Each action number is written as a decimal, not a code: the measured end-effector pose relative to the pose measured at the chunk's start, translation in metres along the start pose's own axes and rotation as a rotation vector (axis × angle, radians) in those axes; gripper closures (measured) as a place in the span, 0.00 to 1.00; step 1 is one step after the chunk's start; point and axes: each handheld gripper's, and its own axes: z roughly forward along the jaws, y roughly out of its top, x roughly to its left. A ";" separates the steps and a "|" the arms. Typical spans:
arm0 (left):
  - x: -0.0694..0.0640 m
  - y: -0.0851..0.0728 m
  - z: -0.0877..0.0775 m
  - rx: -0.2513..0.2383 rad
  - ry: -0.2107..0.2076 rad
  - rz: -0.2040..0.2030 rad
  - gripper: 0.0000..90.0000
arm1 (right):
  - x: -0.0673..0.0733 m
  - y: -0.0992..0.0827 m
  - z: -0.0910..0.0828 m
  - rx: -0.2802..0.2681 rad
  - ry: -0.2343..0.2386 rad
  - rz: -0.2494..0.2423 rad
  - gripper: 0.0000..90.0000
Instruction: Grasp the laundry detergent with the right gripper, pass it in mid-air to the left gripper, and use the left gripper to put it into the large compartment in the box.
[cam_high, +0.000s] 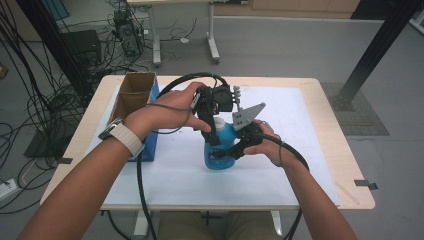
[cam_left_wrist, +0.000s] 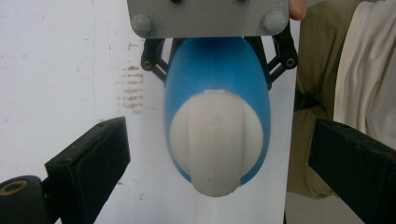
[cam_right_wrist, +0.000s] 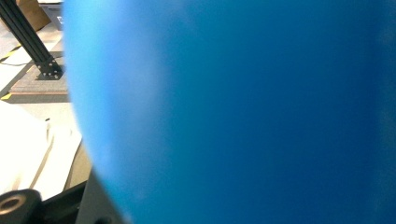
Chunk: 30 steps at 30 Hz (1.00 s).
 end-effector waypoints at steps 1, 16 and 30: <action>0.000 0.000 0.000 0.000 0.000 0.000 0.07 | 0.000 0.000 0.000 0.000 0.000 0.000 0.48; 0.000 0.001 0.001 0.000 0.005 0.011 0.07 | -0.001 -0.001 0.001 0.002 0.004 0.005 0.48; 0.000 0.004 0.004 0.005 0.005 0.020 0.07 | -0.001 0.001 0.001 0.001 0.005 0.010 0.48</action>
